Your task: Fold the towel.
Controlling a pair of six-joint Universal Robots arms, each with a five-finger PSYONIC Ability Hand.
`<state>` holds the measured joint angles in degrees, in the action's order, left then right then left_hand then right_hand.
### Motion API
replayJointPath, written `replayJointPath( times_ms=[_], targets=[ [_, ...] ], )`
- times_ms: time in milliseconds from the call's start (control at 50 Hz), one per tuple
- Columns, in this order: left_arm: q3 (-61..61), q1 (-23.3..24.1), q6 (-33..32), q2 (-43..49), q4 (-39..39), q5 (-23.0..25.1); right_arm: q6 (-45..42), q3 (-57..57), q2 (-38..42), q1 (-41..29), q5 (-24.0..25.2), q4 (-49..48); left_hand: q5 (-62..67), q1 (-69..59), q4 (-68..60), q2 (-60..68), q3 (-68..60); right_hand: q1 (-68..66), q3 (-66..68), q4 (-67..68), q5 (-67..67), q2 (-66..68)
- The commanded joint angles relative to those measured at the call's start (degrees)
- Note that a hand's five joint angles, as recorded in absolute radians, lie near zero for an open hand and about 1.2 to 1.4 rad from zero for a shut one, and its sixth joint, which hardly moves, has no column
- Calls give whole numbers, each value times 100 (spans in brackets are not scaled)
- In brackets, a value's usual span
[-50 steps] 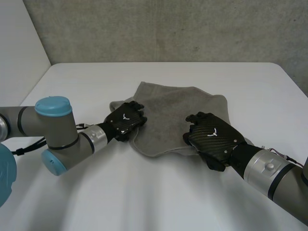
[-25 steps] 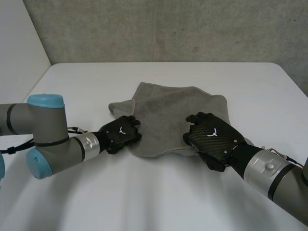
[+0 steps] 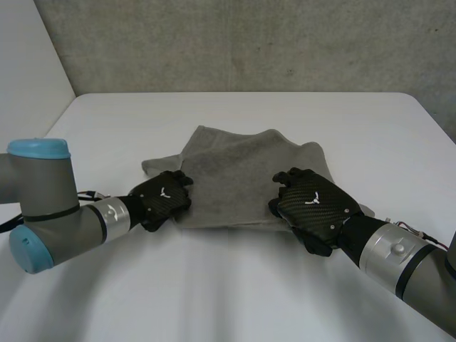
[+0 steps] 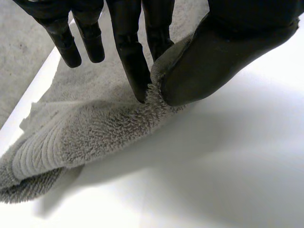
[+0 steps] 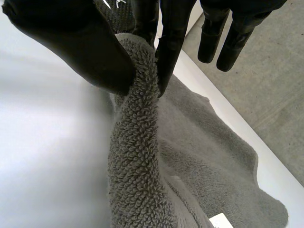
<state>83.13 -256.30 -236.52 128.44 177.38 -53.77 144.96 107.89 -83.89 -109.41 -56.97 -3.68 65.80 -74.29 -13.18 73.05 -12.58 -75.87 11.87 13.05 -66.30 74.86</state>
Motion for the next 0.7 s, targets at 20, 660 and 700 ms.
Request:
replayJointPath(
  times_ms=[20,660,700],
  targets=[
    [203,-254,123,-99,-2,15,-3,-4,-5,8,-7,8,420,-571,318,695,258,-413,-187,-305,-370,514],
    [2462,-324,4245,-3493,1141,-11,656,-312,-5,236,-7,1045,420,-571,318,695,258,-413,-187,-305,-370,514],
    [2568,-315,4245,-3396,1203,-11,691,-295,30,262,-7,1010,420,-571,318,695,258,-413,-187,-305,-370,514]
  ],
)
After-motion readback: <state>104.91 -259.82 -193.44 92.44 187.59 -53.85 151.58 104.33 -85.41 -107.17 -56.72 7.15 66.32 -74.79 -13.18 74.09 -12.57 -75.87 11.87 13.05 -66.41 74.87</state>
